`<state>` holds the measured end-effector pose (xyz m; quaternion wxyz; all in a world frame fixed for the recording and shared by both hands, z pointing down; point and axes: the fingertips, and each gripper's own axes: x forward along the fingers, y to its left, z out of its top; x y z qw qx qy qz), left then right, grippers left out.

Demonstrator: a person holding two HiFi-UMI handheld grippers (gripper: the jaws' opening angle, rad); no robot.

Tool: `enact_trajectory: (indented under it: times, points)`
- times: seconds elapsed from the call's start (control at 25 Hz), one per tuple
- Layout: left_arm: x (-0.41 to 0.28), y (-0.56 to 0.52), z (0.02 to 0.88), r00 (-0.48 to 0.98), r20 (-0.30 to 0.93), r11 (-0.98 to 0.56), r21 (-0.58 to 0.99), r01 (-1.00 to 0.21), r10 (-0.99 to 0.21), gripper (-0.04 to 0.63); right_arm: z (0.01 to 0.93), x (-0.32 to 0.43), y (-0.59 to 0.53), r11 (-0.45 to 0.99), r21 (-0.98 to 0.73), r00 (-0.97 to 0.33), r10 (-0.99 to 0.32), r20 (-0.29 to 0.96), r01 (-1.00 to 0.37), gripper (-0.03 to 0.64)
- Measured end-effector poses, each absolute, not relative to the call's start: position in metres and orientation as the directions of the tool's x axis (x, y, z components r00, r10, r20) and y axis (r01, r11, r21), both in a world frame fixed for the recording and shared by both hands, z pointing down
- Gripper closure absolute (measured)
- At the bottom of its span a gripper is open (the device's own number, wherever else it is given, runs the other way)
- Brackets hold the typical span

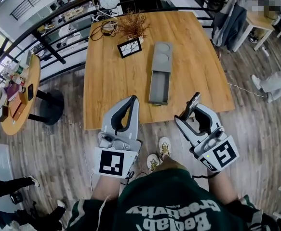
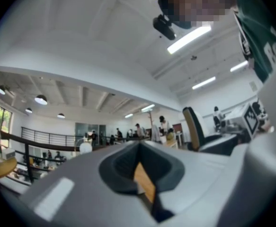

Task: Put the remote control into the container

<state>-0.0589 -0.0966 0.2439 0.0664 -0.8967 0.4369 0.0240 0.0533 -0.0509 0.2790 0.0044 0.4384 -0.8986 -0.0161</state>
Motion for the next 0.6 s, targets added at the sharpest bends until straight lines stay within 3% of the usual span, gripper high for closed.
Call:
enact_trajectory:
  times: [0.6]
  points:
    - [-0.024,-0.133,0.26,0.596,-0.105,-0.583,-0.131,-0.802,-0.796,0.598,0.307,0.081,-0.095,0.623,-0.029,-0.624,-0.779,0.058,-0.781,0.403]
